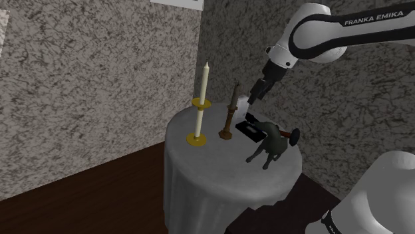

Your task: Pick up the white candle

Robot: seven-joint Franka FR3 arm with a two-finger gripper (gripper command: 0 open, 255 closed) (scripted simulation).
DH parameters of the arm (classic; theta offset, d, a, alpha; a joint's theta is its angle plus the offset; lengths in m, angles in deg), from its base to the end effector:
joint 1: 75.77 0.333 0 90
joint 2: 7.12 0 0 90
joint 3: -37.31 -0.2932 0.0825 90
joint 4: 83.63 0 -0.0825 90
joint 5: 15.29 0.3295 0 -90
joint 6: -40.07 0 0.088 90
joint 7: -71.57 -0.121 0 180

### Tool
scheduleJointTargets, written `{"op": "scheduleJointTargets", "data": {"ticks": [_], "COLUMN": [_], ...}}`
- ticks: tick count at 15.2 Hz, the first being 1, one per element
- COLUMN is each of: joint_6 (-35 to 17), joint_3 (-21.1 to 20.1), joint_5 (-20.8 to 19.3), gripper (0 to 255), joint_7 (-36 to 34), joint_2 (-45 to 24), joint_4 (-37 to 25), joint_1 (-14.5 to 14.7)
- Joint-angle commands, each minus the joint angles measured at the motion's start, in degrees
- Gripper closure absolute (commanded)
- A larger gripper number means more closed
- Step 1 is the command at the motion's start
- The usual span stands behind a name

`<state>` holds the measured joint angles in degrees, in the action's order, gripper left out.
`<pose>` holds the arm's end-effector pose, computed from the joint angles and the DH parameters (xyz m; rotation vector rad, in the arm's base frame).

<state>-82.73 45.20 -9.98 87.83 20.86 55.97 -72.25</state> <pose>0.3815 -0.0277 0.4830 -3.0013 -0.2624 -0.3209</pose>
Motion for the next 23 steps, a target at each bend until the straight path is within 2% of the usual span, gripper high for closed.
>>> {"op": "scheduleJointTargets", "data": {"ticks": [1, 6, 15, 16, 23], "joint_6": [-5.41, -14.43, -20.06, -20.09, -20.02], "joint_3": [1.74, 6.06, 6.75, 6.73, 6.73], "joint_5": [2.86, 12.25, 15.36, 15.38, 15.33], "gripper": [0, 0, 0, 255, 255], "joint_7": [2.98, 12.01, 15.37, 15.35, 15.31], "joint_2": [-3.62, -12.6, -15.54, -15.58, -15.53], "joint_4": [-0.19, -3.29, -0.18, -0.19, -0.21], "joint_1": [1.29, 5.19, 6.16, 6.18, 6.16]}}
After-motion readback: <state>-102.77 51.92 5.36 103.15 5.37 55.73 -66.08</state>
